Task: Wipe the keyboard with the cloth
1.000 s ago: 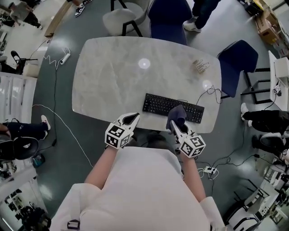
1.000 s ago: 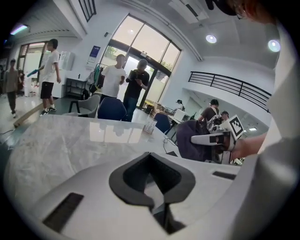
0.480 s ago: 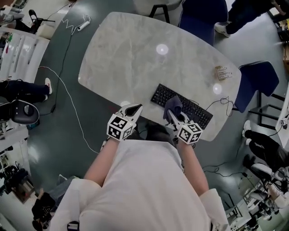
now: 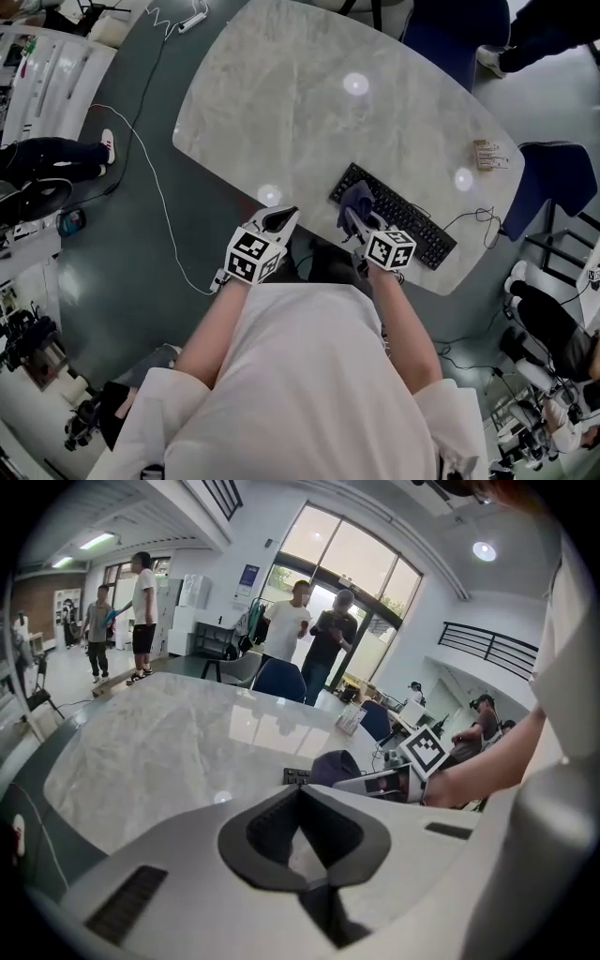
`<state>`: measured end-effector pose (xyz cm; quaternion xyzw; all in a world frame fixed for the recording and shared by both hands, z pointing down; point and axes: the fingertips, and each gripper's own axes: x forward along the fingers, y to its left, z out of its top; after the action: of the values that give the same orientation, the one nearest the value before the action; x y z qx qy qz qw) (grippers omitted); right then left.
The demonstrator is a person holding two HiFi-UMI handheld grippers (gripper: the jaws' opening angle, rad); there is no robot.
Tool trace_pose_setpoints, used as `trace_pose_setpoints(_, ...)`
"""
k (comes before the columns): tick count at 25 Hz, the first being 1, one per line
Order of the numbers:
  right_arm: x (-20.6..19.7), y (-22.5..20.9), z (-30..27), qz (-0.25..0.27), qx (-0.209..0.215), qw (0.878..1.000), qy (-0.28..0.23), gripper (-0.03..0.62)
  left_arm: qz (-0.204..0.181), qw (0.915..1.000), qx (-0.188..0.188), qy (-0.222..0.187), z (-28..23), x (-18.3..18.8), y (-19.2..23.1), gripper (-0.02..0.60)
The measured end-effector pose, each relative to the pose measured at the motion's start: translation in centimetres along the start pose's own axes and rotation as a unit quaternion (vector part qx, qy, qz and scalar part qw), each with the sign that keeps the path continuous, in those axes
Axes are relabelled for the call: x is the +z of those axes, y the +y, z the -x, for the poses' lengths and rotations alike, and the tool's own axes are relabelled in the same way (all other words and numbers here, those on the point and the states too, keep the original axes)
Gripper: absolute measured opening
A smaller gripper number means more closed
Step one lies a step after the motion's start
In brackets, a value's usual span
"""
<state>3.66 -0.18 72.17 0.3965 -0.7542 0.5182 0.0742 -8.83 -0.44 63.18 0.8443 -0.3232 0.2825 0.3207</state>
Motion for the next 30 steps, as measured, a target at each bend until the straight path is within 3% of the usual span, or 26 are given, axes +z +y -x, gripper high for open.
trace_pose_setpoints(7, -1.3, -1.1, -3.5, -0.037, -0.018, 0.999, 0.012, 0.081, 0.005, 0.9999, -0.006, 0.013, 0.5, -0.8, 1.1, 0.007)
trace_pose_setpoints(16, -1.6, -2.0, -7.0, -0.045, -0.043, 0.998, 0.023, 0.081, 0.004, 0.9993, -0.023, 0.028, 0.4, -1.5, 1.0, 0.007)
trace_pose_setpoints(30, -3.6, -7.6, -1.8, -0.078, -0.131, 0.988, 0.018, 0.080, -0.023, 0.9974, -0.039, 0.056, -1.2, -2.3, -0.3, 0.006)
